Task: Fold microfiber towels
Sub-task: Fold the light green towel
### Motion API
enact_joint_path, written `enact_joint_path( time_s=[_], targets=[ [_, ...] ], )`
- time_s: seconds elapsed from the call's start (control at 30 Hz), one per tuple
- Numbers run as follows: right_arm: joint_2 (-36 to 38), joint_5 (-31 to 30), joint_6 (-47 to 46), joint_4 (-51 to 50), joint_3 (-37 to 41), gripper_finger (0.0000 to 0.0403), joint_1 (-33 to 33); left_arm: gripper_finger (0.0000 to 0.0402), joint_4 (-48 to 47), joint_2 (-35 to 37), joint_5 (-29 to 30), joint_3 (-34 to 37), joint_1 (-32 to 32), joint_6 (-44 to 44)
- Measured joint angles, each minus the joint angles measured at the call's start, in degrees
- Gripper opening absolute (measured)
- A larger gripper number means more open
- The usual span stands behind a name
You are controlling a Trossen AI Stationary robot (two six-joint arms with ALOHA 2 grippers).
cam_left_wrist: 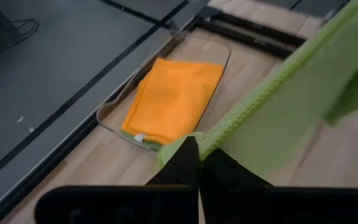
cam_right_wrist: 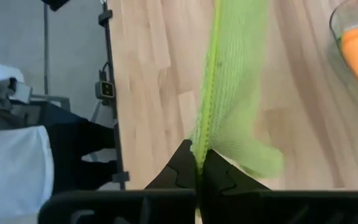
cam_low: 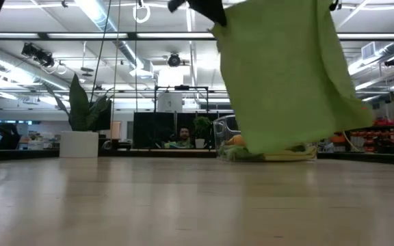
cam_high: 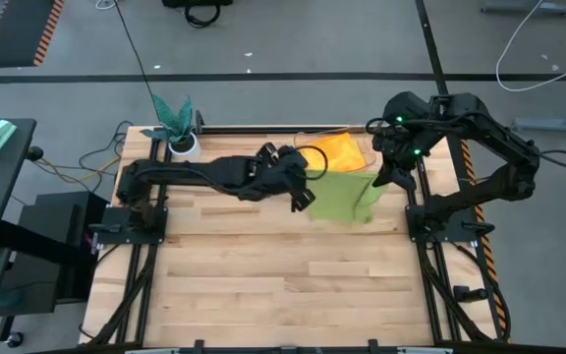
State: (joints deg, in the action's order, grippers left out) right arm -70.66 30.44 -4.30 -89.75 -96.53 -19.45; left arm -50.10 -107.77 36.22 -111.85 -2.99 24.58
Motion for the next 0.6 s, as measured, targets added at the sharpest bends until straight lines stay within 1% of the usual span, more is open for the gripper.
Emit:
enact_joint_path(
  time_s=[0.1,0.3,0.4,0.5,0.6],
  targets=[
    [0.89,-0.9,-3.55,0.35,0.0,0.0,2.93,0.0003,-0.24,2.34,-0.17,0.0,-0.23,0.24],
    [1.34,-10.0,-11.4,0.38,0.0,0.0,13.76,0.0003,-1.09,5.25,-0.33,0.0,-3.82,0.25],
    [0.89,-13.21,-15.21,0.41,-0.02,0.0,18.97,0.0003,-2.66,5.36,-0.24,0.02,-6.15,1.87],
    [0.35,-14.45,-18.7,0.52,-0.02,0.0,23.12,0.0003,-4.38,5.36,-0.17,0.04,-8.68,4.59],
    [-0.04,-14.95,-21.65,0.9,0.11,0.0,27.51,0.0003,-5.2,5.36,1.49,0.04,-11.5,6.75]
  ],
)
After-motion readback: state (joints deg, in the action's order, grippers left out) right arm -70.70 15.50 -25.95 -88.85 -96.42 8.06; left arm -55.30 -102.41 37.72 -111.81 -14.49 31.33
